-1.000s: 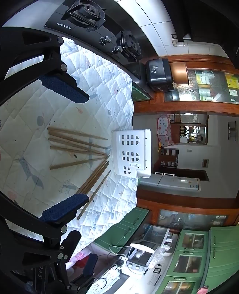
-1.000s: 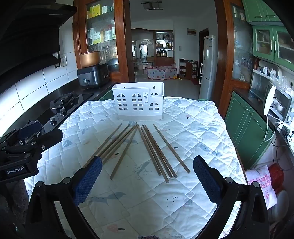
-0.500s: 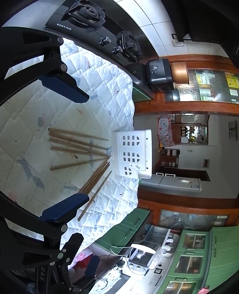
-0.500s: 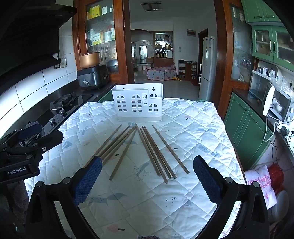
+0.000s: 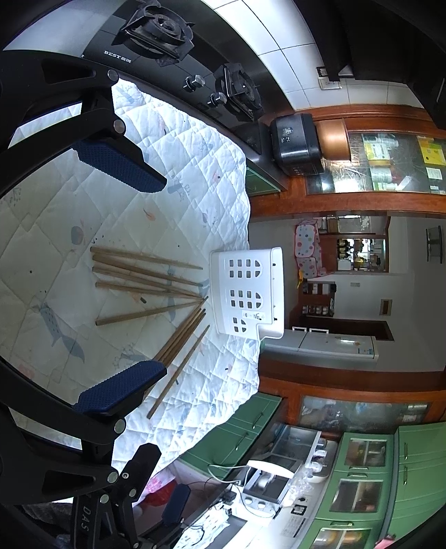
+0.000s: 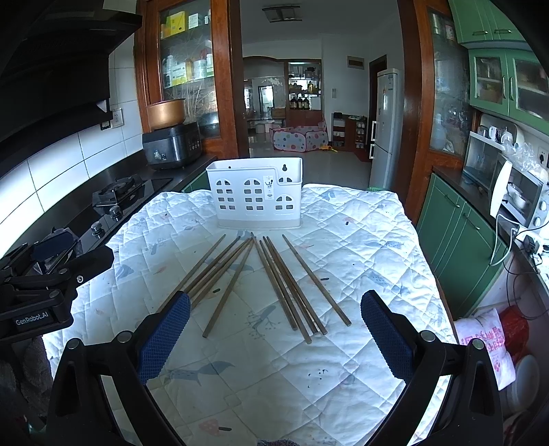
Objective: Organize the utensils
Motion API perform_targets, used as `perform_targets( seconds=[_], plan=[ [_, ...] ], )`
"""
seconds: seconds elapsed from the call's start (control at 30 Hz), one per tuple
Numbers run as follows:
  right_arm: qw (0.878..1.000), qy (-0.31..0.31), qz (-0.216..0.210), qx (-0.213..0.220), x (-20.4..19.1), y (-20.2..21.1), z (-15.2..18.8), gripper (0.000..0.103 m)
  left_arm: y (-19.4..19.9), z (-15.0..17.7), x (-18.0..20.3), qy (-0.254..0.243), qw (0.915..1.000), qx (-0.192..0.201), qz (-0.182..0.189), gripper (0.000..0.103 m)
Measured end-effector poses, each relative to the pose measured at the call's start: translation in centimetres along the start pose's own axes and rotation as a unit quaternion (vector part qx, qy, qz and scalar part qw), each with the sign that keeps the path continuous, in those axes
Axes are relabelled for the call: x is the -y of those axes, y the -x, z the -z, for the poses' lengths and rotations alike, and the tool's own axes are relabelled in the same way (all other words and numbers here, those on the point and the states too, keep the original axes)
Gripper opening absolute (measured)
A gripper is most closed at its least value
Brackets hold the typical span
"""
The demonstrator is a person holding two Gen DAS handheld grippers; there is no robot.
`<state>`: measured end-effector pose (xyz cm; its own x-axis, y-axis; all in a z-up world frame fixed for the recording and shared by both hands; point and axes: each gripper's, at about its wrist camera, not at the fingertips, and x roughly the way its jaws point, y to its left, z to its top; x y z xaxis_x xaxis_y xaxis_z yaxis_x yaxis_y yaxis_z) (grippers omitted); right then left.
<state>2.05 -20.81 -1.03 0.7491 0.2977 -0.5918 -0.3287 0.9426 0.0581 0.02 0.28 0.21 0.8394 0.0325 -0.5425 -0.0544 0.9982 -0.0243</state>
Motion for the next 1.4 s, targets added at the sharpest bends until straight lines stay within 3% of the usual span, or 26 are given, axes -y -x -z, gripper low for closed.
perform_targets(
  seconds=[0.07, 0.1, 0.13, 0.23, 1.4],
  plan=[
    [1.0, 0.0, 0.001, 0.001, -0.1, -0.1, 0.1, 0.096, 0.0, 0.0, -0.1, 0.003, 1.0, -0.001, -0.001, 0.097],
    [0.998, -0.035, -0.036, -0.021, 0.3, 0.4, 0.0, 0.096, -0.1, 0.1, -0.2, 0.004, 1.0, -0.002, -0.001, 0.097],
    [1.0, -0.001, 0.001, 0.001, 0.5, 0.6, -0.5, 0.096, -0.1, 0.1, -0.3, 0.005, 1.0, -0.002, -0.001, 0.097],
    [1.0, -0.008, -0.012, 0.009, 0.8, 0.2, -0.4, 0.096, 0.1, 0.1, -0.6, 0.009, 1.0, -0.001, 0.0, 0.097],
    [1.0, -0.002, -0.001, 0.003, 0.9, 0.1, -0.5, 0.096, -0.1, -0.1, -0.3, -0.008, 0.9999, 0.01, -0.004, 0.097]
  ],
)
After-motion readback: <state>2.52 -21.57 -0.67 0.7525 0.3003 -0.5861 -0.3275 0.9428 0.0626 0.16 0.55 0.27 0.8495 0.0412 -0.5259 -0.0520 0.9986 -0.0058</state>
